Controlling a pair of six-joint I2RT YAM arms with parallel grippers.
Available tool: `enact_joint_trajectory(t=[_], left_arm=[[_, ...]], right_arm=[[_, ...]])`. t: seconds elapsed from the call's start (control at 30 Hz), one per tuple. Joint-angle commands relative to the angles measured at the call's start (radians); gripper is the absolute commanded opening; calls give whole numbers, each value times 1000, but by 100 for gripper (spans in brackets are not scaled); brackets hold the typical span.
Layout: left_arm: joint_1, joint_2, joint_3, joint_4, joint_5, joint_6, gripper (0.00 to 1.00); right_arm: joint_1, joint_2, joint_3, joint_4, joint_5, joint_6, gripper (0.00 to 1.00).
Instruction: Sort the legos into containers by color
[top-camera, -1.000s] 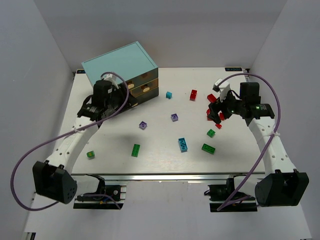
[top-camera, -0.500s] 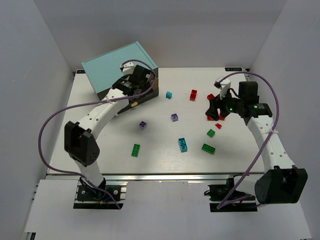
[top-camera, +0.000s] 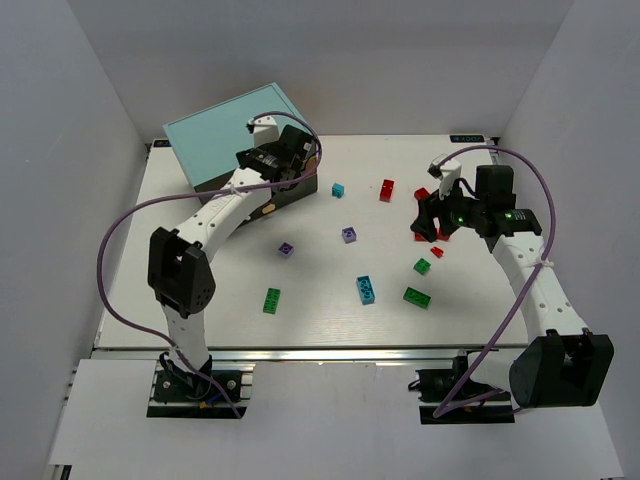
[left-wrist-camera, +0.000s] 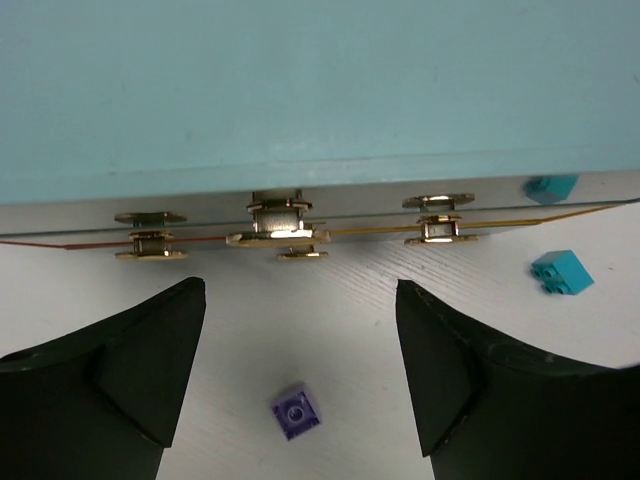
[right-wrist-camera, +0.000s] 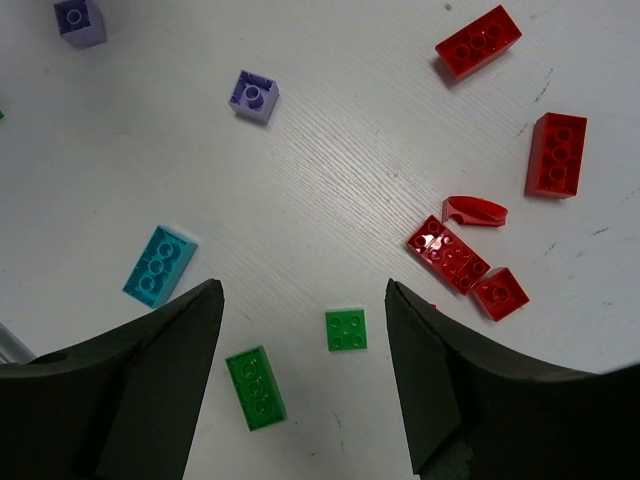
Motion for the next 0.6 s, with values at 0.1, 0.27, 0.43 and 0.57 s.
enact_joint_trajectory(t=[0.1,0.27,0.43,0.57], left_arm=[[17,37,56,50,-77,88,86],[17,70,84,75,-119,134,81],[17,102,121,96,-151,174,73],[26,97,111,105,-148,180,46]], right_arm=[[1,-7,4,55,9,15,72],[1,-5,2,53,14,15,72],[-2,-7,1,53,23,10,72],[-2,-11,-4,49,35,-2,72]])
